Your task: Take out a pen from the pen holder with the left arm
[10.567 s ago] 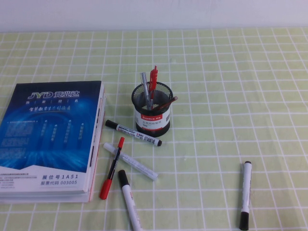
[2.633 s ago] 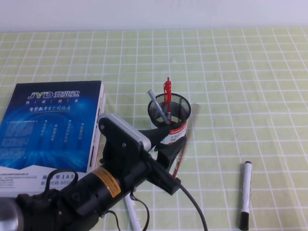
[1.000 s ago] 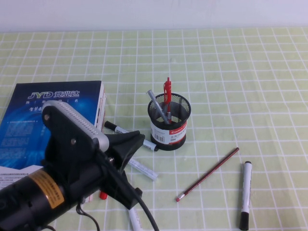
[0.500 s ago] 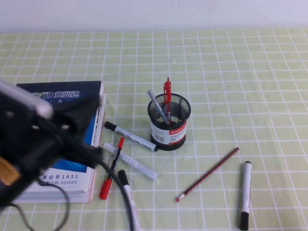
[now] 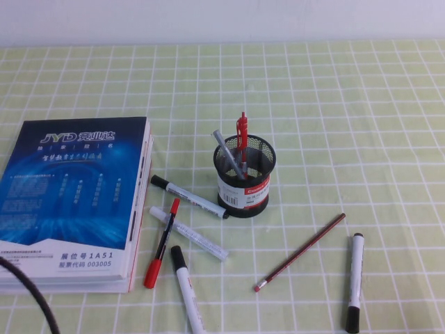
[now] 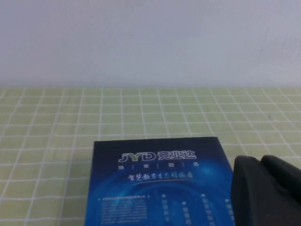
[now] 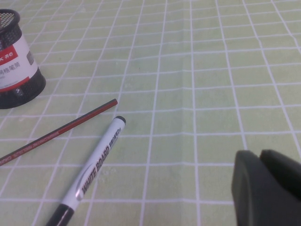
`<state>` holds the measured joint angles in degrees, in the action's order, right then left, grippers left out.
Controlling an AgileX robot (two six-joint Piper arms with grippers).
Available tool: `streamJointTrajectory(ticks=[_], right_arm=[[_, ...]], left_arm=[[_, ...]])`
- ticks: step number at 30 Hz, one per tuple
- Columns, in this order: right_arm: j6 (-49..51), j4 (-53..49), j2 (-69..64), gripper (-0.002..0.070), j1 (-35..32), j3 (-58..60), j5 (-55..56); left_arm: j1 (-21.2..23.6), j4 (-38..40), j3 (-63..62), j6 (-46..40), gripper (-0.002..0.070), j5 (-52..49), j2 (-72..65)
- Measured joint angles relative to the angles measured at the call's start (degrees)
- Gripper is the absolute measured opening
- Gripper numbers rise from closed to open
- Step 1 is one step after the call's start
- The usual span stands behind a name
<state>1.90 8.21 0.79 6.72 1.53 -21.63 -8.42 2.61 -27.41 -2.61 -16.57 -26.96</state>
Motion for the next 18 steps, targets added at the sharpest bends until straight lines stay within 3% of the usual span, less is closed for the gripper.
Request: streamJointTrajectory(ticks=[4, 9, 18], right_arm=[[0.00, 0.00, 0.00, -0.0015, 0.00, 0.00, 0.00], [0.00, 0.00, 0.00, -0.0015, 0.00, 0.00, 0.00], [0.00, 0.00, 0.00, -0.0015, 0.00, 0.00, 0.00]], left_arm=[[3.17, -0.24, 4.01, 0.09, -0.0001, 0.45, 5.73], [5.36, -0.71, 14.54, -0.46, -0.0001, 8.61, 12.03], [6.19, -0.81, 28.32, -1.81, -0.0002, 12.48, 24.12]])
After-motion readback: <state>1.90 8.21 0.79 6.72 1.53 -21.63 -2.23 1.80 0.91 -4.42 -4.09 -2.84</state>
